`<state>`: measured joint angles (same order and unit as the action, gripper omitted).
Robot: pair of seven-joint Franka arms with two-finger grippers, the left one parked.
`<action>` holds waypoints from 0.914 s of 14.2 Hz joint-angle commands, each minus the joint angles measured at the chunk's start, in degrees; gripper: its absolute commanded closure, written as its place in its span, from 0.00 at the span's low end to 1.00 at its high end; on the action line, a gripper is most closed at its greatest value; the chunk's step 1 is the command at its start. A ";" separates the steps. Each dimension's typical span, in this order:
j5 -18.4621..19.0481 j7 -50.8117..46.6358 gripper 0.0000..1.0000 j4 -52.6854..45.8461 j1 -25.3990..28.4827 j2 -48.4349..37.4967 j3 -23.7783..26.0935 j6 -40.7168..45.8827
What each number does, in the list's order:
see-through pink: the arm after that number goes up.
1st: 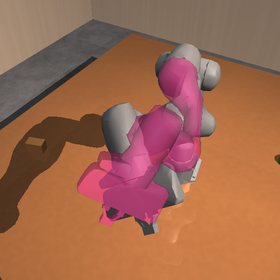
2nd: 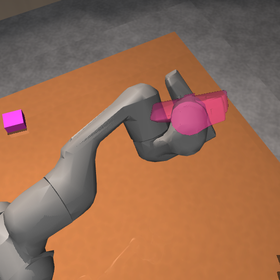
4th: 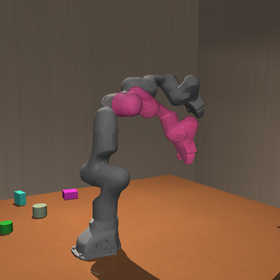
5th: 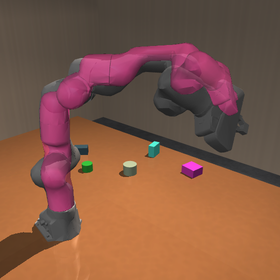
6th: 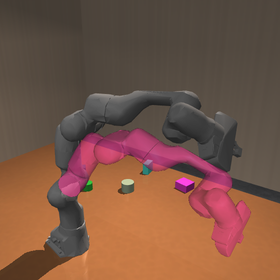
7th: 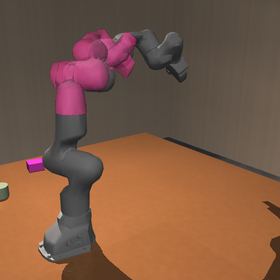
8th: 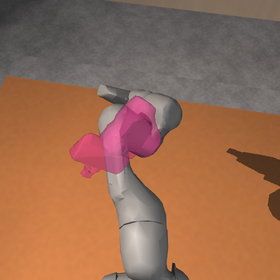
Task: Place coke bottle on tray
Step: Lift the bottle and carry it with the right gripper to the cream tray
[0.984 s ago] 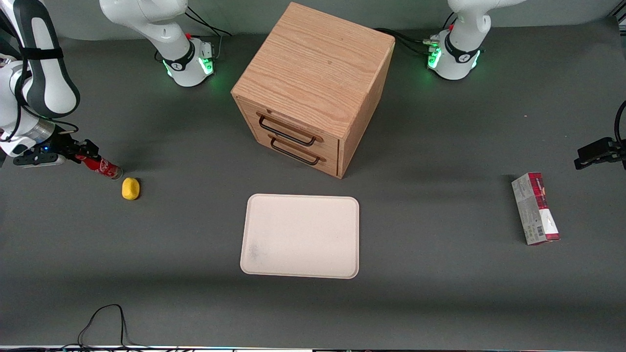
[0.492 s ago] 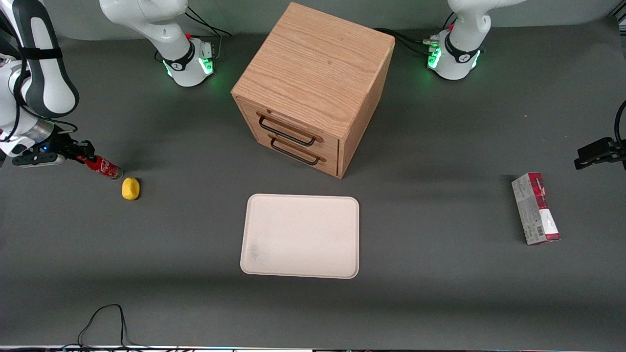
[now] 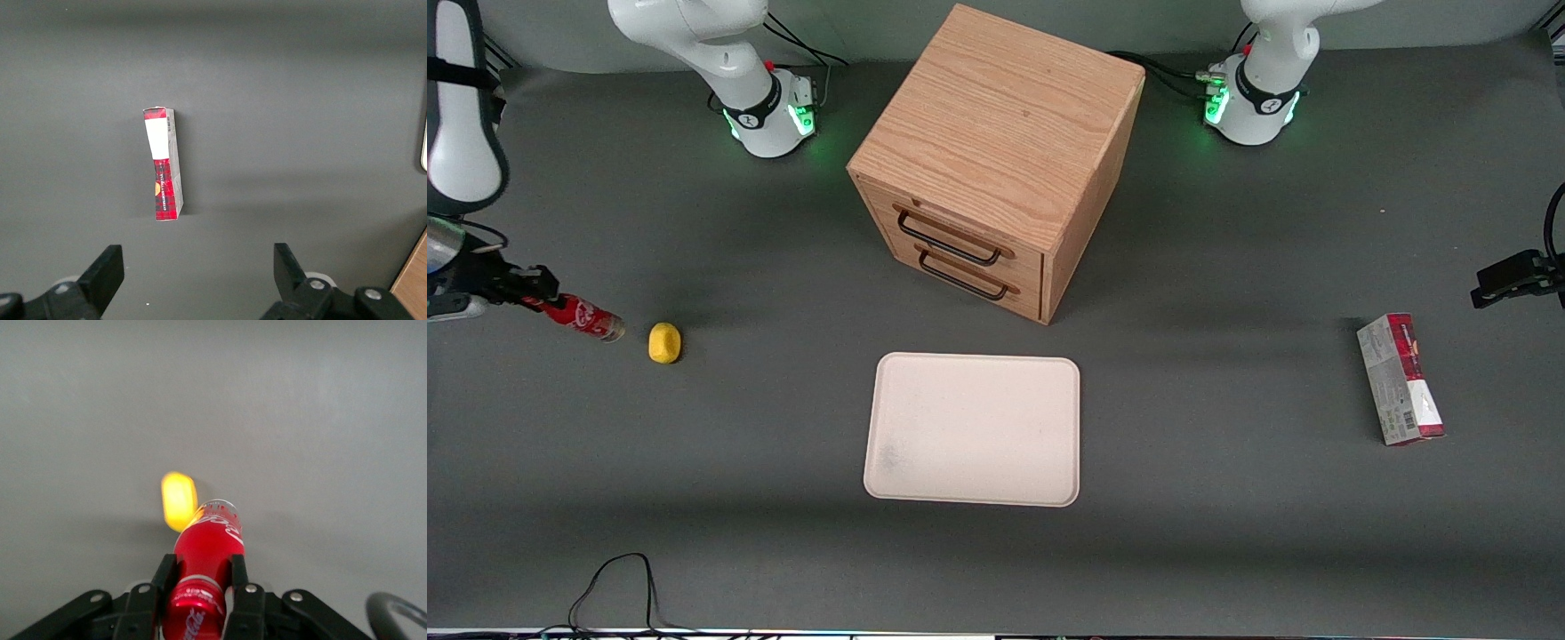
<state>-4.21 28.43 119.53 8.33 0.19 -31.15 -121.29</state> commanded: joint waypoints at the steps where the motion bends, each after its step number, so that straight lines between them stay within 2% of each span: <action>1: -0.98 -5.56 1.00 -14.27 -1.38 3.41 4.59 11.47; 7: -1.07 -21.19 1.00 -42.49 -5.78 11.14 19.09 33.19; 12: -0.63 -30.43 1.00 -55.26 -5.78 13.79 28.49 38.58; 13: 0.76 -32.71 1.00 -55.80 -5.78 13.87 31.21 38.58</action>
<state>-4.20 -0.19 69.67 3.67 11.50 -4.03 -85.23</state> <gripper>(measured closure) 0.626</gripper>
